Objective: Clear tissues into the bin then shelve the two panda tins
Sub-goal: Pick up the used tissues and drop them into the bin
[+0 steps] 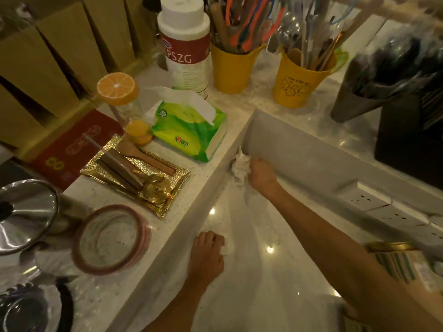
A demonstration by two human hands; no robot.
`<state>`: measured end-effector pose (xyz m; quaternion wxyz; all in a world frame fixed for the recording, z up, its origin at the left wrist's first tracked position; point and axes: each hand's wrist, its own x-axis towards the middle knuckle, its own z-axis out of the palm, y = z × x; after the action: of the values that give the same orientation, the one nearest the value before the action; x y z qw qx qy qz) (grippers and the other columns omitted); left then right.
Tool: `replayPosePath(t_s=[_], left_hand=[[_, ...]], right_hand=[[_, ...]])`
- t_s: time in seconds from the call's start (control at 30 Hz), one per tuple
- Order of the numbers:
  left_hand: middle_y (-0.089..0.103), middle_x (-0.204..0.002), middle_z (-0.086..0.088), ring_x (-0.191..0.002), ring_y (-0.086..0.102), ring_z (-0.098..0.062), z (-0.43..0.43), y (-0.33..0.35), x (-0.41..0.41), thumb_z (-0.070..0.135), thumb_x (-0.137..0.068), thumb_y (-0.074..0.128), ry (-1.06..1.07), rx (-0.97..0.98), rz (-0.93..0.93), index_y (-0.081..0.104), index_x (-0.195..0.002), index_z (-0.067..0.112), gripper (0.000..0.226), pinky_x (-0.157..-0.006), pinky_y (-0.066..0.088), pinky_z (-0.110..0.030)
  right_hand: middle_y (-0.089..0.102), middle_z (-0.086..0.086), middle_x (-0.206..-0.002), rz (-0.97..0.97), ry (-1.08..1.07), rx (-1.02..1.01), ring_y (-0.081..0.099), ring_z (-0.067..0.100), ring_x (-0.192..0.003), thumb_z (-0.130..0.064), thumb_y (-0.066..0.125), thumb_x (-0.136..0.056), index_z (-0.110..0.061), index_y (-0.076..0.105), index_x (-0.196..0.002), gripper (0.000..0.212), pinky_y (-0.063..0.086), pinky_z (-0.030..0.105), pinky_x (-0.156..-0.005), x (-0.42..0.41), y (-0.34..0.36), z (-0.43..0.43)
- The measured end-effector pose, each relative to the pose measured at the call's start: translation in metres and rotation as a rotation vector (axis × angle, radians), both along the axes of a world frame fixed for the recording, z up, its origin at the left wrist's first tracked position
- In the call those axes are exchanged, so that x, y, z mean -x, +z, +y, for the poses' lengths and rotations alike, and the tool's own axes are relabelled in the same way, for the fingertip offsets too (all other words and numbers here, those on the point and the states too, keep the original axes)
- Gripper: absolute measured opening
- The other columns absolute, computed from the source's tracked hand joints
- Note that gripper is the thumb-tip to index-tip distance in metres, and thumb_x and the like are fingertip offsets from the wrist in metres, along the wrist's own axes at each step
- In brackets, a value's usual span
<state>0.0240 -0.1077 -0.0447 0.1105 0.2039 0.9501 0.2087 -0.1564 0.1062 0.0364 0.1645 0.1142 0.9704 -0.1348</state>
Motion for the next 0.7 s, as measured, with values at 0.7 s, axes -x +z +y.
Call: replayPosePath(t_s=[0.7], left_hand=[[0.059,-0.094,-0.013,-0.086,0.052,-0.034,-0.004,0.011,-0.005,0.011,-0.059,0.064,0.043,0.004,0.105,0.062,-0.092,0.012,0.033,-0.073,0.043,-0.044]], right_hand=[[0.06,0.007,-0.114,0.135,-0.753,0.701,0.063,0.029,-0.103,-0.021,0.053,-0.098,-0.015,0.046,-0.126,0.03,0.053,0.046,-0.088,-0.336,-0.046,-0.066]])
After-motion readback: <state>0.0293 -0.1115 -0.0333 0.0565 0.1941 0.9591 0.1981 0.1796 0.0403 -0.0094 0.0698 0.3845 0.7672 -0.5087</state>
